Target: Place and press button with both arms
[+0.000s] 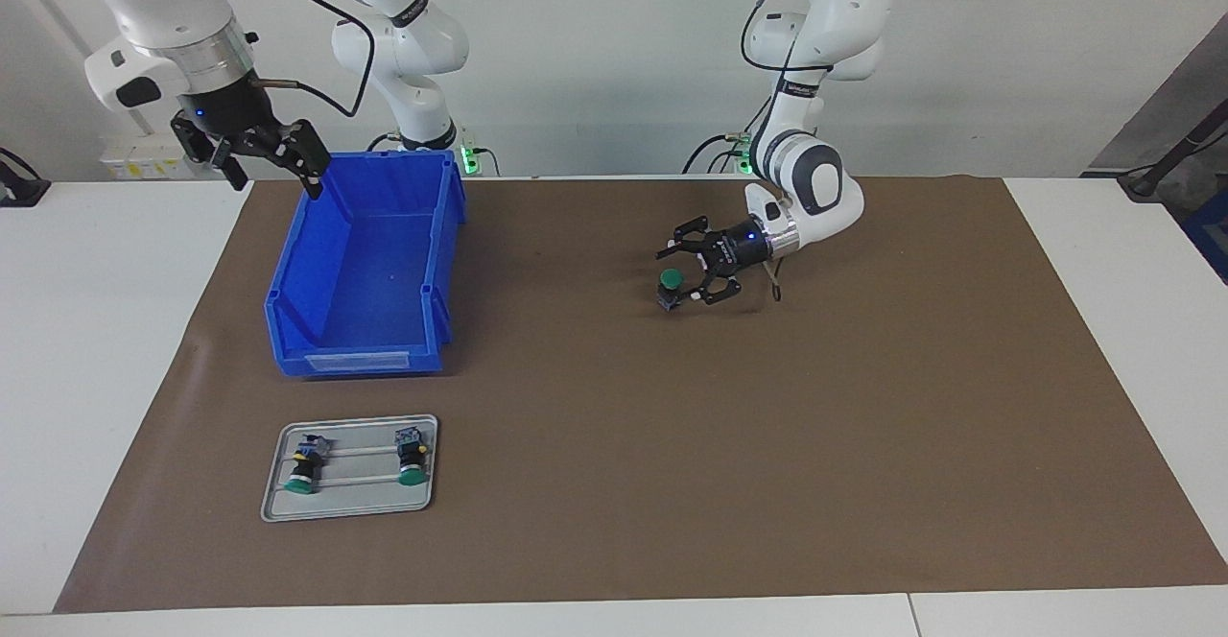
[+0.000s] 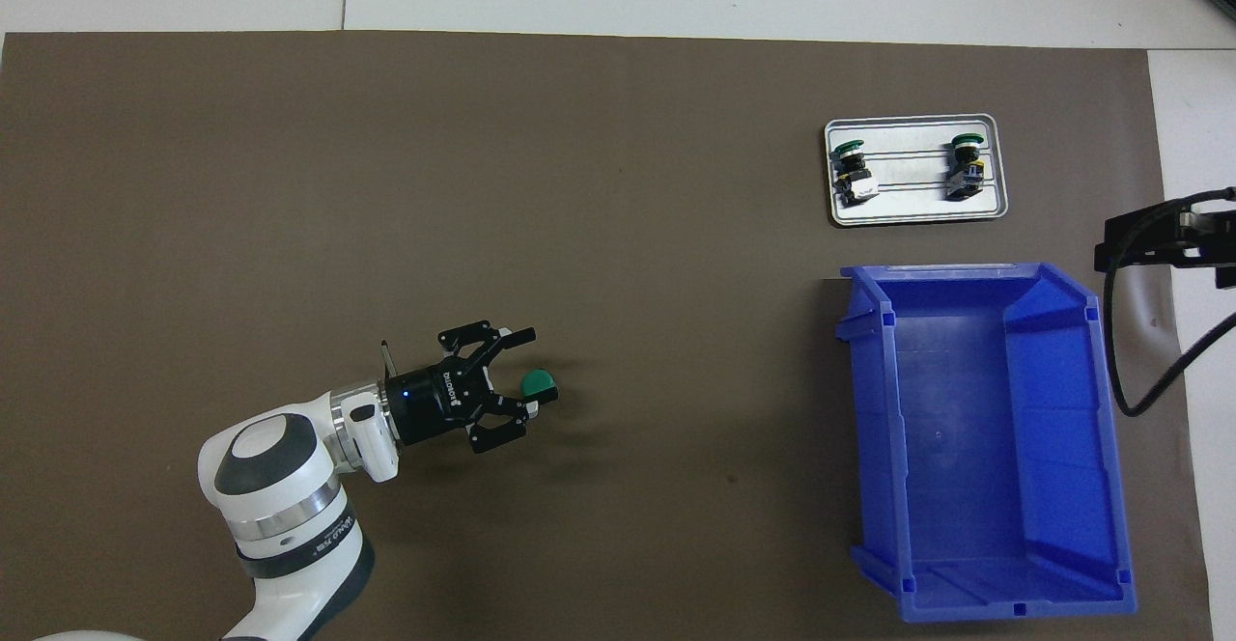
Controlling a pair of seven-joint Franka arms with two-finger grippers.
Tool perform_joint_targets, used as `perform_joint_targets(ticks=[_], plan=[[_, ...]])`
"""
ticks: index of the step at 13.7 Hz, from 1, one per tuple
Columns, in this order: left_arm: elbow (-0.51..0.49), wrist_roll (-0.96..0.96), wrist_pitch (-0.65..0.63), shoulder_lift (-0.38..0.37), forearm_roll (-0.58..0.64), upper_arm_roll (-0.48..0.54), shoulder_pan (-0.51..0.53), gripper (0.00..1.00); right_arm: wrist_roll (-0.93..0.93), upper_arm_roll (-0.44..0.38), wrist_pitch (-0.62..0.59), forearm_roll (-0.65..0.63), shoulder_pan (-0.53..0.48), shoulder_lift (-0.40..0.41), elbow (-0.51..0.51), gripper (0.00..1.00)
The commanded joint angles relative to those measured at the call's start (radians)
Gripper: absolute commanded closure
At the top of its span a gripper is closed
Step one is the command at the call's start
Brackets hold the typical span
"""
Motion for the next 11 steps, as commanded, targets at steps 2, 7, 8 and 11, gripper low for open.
perform_joint_targets(ticks=[2,7,8,11], plan=[[0.012,-0.159,0.071,-0.114,0.157,0.002,0.083,0.18,-0.024,0.006,-0.001,-0.004,-0.008,-0.005,-0.007,0.0],[0.112,-0.367,0.084,-0.123,0.543,0.002,0.208,0.19,-0.024,0.006,-0.001,-0.004,-0.007,-0.005,-0.007,0.0],[0.15,-0.454,0.076,-0.123,0.654,0.002,0.226,0.19,-0.023,0.006,-0.001,-0.004,-0.007,-0.005,-0.007,0.0],[0.273,-0.767,0.081,-0.116,0.936,-0.001,0.22,0.19,-0.024,0.006,-0.001,-0.004,-0.007,-0.005,-0.007,0.0]])
